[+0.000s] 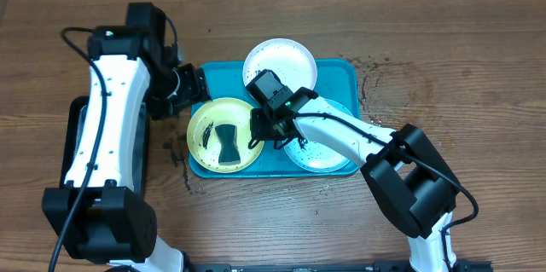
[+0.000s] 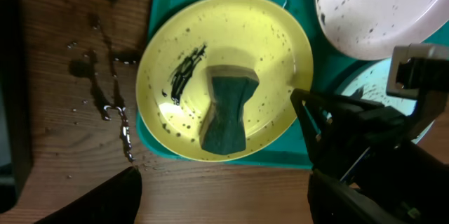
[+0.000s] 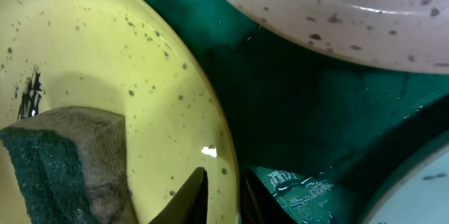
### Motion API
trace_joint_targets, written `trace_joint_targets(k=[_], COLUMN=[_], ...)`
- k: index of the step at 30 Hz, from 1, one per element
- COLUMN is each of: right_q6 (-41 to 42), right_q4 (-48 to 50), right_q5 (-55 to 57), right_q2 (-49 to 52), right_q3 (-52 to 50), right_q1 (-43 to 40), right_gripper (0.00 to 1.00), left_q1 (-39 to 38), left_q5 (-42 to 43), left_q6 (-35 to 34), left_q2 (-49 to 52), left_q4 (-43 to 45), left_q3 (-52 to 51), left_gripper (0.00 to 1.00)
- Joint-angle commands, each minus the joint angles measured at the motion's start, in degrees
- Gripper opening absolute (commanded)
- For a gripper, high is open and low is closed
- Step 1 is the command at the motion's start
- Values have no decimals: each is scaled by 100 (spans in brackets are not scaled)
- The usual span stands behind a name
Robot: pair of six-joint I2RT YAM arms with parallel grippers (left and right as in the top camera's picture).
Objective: Clean dirty plates on tray and stack at the side
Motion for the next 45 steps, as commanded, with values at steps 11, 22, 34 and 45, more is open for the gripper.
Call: trace_joint_targets(k=[11, 22, 34, 45], right_q6=[26, 173, 175, 175], right_q4=[39, 4, 50, -46], right_q5=[262, 457, 446, 435], right_q2=[79, 79, 79, 79], right_q3=[-57, -57, -205, -205], right_q1=[4, 4, -2, -17], right_gripper=[17, 9, 11, 6], left_q1=[-109, -188, -579, -608], left_q5=[-9, 417, 730, 546], left_q6=[151, 387, 358, 205], left_q2=[44, 44, 44, 57], left_q4=[216, 435, 968, 1453], left_q3=[-573, -968, -1556, -1755], left_gripper=[59, 52, 53, 50])
